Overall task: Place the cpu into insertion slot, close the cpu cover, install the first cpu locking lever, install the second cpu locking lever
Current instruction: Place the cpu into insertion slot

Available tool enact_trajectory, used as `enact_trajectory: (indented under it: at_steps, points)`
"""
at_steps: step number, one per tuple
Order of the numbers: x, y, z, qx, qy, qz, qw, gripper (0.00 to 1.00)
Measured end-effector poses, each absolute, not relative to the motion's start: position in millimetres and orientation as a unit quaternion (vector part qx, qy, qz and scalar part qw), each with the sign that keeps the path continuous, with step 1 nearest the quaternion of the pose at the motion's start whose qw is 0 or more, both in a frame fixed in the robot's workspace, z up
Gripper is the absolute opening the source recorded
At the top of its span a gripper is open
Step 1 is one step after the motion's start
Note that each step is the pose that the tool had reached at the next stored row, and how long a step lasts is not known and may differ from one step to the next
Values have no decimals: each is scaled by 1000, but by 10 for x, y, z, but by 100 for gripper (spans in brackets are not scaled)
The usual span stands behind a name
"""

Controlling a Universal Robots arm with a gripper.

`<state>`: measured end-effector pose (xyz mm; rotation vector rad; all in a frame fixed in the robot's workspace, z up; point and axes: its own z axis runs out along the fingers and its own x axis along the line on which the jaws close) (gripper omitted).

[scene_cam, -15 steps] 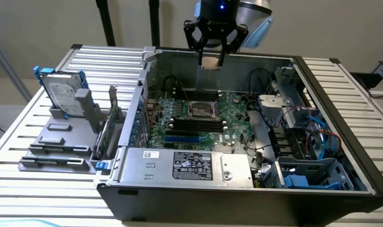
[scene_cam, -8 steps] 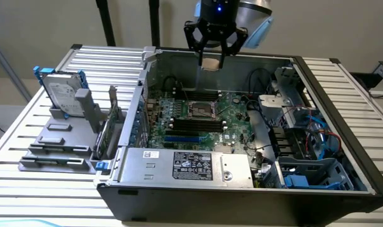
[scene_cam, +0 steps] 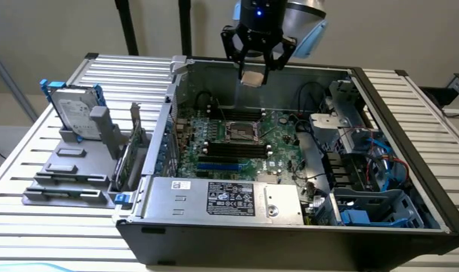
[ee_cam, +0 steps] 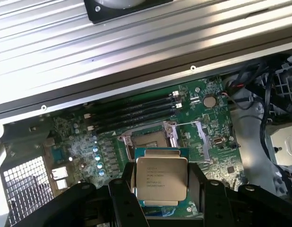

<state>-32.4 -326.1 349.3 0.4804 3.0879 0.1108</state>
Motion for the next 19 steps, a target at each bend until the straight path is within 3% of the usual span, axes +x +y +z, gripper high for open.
enact_trajectory:
  at_steps: [19]
  points:
    - [-324, -3261, 3398, 320, 947, 34, 13, 55]
